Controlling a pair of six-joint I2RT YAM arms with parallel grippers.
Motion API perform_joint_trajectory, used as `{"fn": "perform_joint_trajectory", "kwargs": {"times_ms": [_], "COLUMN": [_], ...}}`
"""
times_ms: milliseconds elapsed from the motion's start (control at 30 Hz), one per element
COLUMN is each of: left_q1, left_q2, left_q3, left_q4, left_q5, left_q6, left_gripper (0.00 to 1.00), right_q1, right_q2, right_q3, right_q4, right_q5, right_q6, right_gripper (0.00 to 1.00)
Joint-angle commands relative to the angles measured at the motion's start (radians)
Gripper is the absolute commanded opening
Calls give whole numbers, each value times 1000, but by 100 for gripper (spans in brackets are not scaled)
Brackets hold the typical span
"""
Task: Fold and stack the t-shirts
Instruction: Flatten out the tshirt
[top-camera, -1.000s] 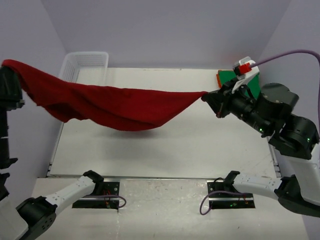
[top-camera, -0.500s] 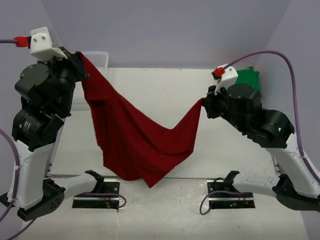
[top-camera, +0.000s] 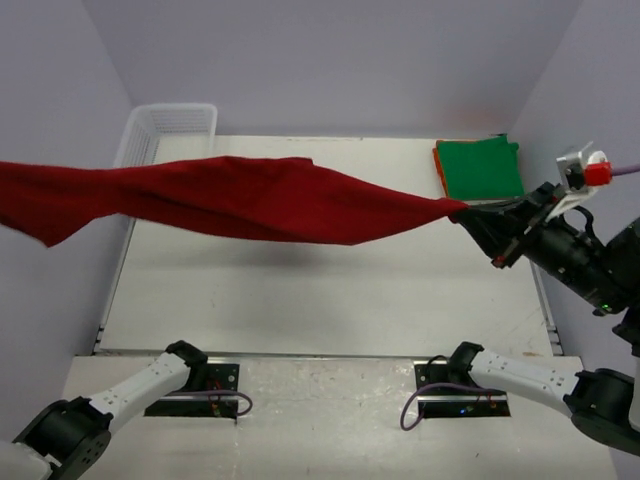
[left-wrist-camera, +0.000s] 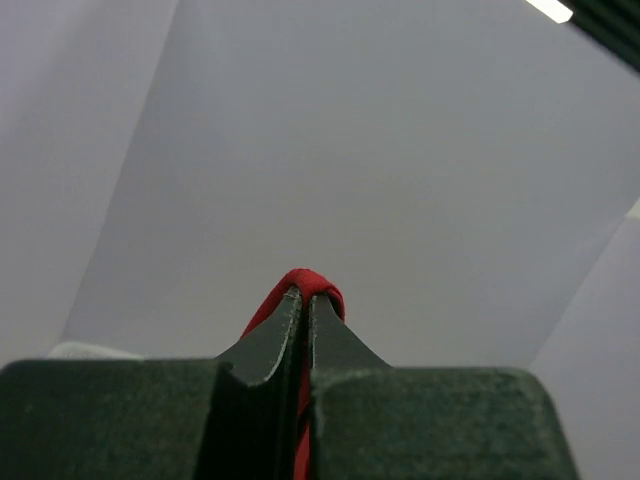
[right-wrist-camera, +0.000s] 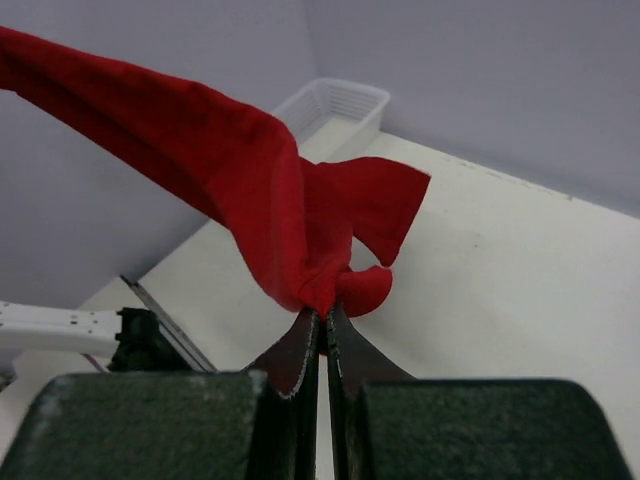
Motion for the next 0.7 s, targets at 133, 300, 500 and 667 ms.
{"fn": "perform_joint_trajectory", "kwargs": {"times_ms": [133,300,500,667], "left_q1": [3,2,17,123], "left_q2": [-5,147,529,863], "left_q3": [-43,-269,-379,-316], "left_q4": [15,81,216,210], "left_q5": [83,112,65,111], "left_q6": [-14,-21,39,-7], "left_gripper": [0,0,0,0], "right_q1": [2,2,-237,-349], "right_q2": [-25,97,372,606], "right_q3": [6,-90,-228,-344], "right_q4": [50,68,132,196], "right_q5": [-163,148,221,244], "right_q6": [4,66,105,103], "right_gripper": [0,0,0,0]}}
